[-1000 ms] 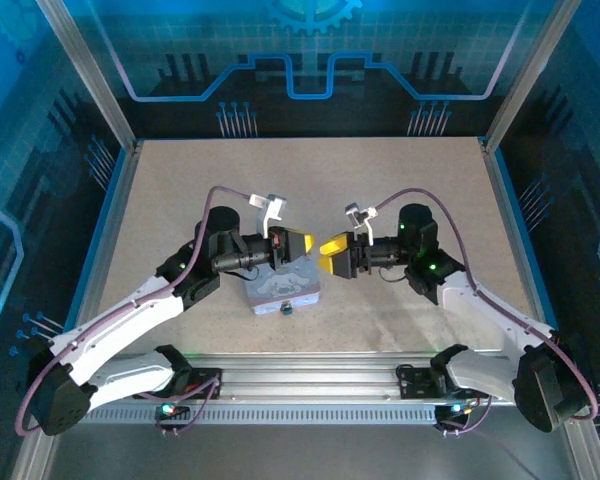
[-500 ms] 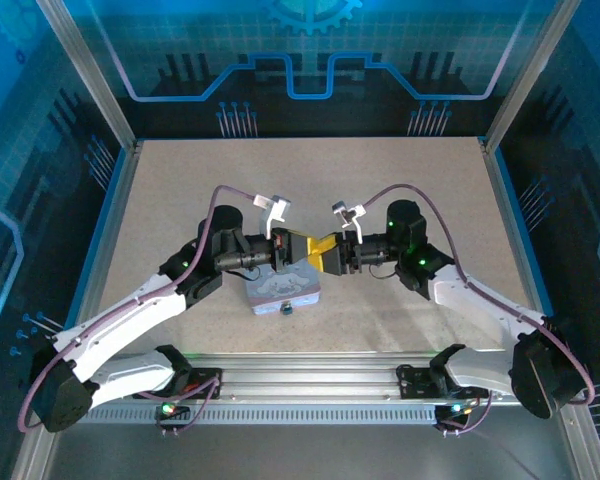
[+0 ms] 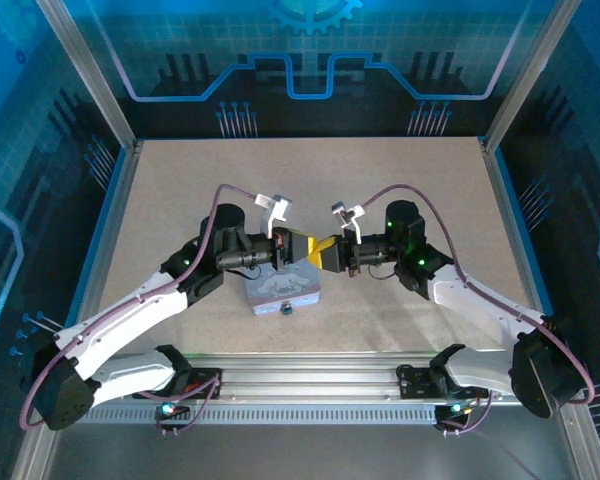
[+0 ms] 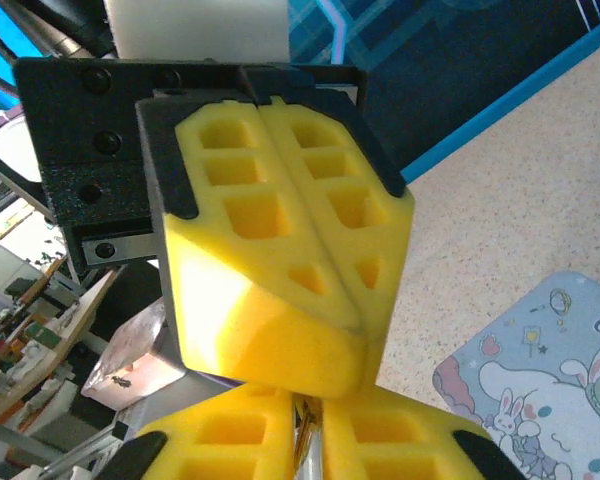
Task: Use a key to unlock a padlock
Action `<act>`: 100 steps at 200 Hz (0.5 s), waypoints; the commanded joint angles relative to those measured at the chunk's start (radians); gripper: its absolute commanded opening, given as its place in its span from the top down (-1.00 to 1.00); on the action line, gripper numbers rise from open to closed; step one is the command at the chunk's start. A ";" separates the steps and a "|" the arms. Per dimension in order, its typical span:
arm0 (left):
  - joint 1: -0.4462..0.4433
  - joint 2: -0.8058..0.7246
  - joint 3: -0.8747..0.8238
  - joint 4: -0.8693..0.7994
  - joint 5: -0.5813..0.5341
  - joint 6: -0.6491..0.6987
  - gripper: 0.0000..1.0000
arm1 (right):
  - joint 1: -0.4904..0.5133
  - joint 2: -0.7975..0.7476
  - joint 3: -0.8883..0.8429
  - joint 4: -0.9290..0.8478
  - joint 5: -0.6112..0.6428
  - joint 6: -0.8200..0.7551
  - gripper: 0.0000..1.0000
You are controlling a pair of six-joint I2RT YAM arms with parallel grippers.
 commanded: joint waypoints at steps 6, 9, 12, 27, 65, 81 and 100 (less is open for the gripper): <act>0.010 0.001 0.059 -0.037 0.009 0.042 0.89 | 0.010 -0.019 0.008 -0.049 0.034 -0.028 0.89; 0.011 -0.001 0.060 -0.041 0.006 0.043 0.85 | 0.010 -0.019 0.007 -0.058 0.035 -0.032 0.92; 0.012 -0.002 0.061 -0.044 0.003 0.044 0.79 | 0.010 -0.021 0.006 -0.062 0.037 -0.034 0.94; 0.022 -0.012 0.072 -0.071 -0.018 0.055 0.34 | 0.009 -0.032 -0.002 -0.101 0.049 -0.049 0.98; 0.023 -0.044 0.094 -0.276 -0.252 0.109 -0.11 | 0.004 -0.072 -0.020 -0.178 0.105 -0.085 0.99; 0.024 -0.040 0.090 -0.381 -0.388 0.110 -0.29 | 0.001 -0.089 -0.019 -0.239 0.142 -0.114 0.99; 0.022 -0.015 0.081 -0.490 -0.522 0.079 -0.47 | -0.007 -0.106 -0.016 -0.292 0.177 -0.136 0.99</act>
